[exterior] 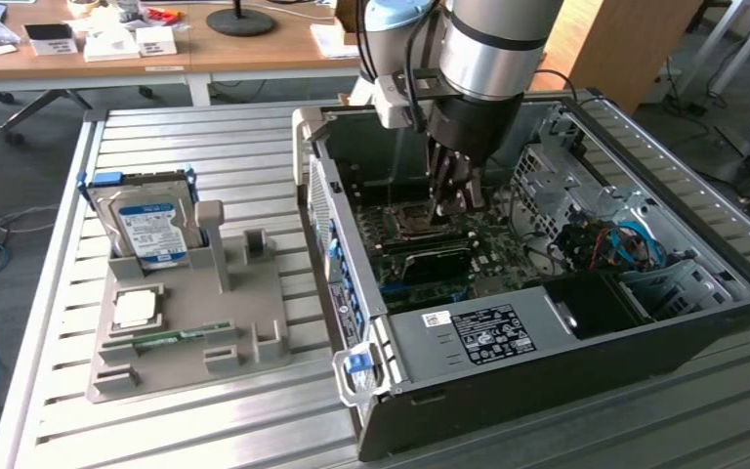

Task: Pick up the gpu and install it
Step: 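Press down on the gpu until it lock into place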

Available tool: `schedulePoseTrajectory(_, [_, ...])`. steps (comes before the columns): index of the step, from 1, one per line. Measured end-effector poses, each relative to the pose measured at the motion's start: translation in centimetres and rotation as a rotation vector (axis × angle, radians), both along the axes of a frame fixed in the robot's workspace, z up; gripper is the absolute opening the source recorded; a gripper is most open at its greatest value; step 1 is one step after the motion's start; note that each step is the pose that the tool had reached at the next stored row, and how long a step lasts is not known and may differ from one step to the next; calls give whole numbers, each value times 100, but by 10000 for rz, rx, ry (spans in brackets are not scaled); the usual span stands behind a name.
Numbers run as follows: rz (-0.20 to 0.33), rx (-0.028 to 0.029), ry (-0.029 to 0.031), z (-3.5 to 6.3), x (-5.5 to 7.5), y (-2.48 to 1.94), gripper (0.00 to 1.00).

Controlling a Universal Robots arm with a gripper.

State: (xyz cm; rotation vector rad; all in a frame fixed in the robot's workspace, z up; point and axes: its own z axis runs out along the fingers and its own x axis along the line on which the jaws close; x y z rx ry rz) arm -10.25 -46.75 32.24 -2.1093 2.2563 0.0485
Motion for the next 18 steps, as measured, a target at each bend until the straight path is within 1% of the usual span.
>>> schedulePoseTrajectory(1, [0,0,0,0,0,0,11])
schedulePoseTrajectory(13, [0,0,0,0,0,0,11])
schedulePoseTrajectory(18, [0,0,0,-57,0,0,11])
